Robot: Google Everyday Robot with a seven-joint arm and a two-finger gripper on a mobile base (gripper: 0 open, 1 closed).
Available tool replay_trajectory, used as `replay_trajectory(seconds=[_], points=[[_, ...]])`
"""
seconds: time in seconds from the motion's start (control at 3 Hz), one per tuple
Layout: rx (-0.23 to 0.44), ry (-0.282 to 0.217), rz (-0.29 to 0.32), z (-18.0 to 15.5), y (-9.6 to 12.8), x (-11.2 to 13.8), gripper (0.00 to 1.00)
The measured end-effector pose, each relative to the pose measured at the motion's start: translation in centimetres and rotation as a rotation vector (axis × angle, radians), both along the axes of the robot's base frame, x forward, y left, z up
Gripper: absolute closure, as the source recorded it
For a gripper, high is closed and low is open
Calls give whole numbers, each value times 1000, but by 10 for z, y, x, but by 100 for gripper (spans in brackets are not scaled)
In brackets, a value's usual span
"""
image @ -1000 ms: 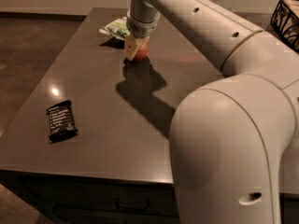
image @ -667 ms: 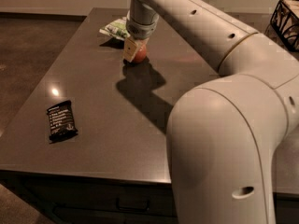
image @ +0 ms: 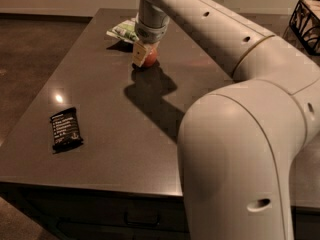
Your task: Move apple near green jalapeno chip bag
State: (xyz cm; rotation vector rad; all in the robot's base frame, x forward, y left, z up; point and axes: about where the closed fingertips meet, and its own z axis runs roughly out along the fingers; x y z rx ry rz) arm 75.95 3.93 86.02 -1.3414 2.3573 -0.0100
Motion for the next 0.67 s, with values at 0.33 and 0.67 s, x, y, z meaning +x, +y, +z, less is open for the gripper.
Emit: replay_trajectory(seconds=[0.33, 0.67], points=[[-2, 4, 1, -3, 1, 0, 12], [-3, 8, 3, -6, 2, 0, 0]])
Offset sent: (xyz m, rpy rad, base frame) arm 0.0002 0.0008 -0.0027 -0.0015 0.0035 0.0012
